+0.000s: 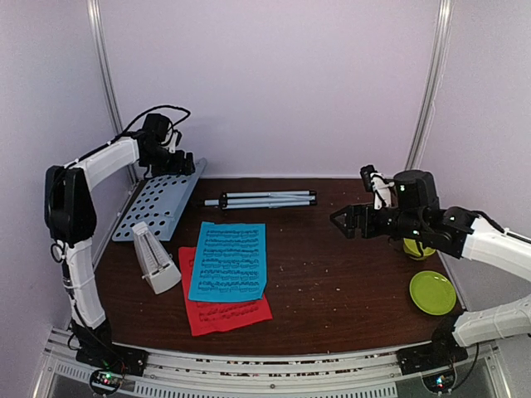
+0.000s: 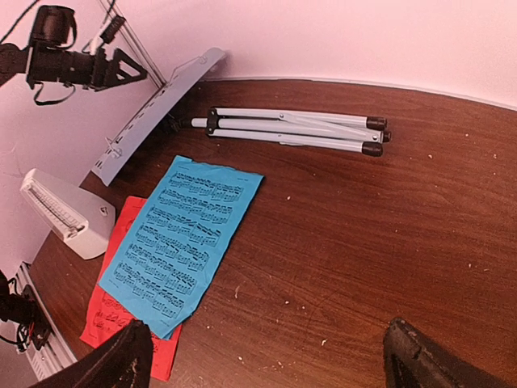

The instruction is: Set up the instrument practice props

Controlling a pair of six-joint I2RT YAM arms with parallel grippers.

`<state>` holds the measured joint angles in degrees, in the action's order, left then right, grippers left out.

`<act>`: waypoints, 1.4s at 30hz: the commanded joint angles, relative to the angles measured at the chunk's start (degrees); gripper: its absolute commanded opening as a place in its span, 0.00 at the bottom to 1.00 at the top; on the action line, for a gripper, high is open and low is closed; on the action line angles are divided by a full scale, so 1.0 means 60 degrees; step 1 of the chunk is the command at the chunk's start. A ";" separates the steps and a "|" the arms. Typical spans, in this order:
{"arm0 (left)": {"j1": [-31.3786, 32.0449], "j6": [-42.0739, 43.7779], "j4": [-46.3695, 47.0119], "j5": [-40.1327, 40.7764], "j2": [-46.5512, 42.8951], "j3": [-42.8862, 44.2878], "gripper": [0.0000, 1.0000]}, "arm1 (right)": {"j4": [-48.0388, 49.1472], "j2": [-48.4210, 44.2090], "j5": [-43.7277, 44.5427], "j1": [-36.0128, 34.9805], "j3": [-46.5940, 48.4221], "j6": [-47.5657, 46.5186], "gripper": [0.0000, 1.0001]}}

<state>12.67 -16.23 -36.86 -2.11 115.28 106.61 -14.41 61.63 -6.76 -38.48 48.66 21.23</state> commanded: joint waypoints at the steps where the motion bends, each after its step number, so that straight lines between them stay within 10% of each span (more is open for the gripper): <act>1: 0.0008 0.0536 -0.0392 -0.0701 0.0769 0.0756 0.89 | 0.0596 -0.0646 -0.0200 0.0119 -0.0260 0.0077 1.00; 14: 0.0026 0.0810 -0.0456 -0.0631 0.2218 0.0935 0.62 | 0.0800 -0.1395 -0.0043 0.0574 -0.0290 0.0416 1.00; 30: 0.0290 0.0861 -0.1407 0.0464 0.3033 0.2311 0.02 | 0.0877 -0.1227 0.0364 0.0832 -0.0034 0.0790 1.00; 42: 0.0436 0.1795 -0.1873 0.1477 0.2574 0.4683 0.00 | 0.0379 -0.1813 0.1694 0.0905 -0.0086 0.1154 1.00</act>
<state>14.48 -10.55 -53.69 2.22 134.28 127.72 -11.42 54.06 -2.17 -33.58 47.64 26.68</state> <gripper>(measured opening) 0.014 1.000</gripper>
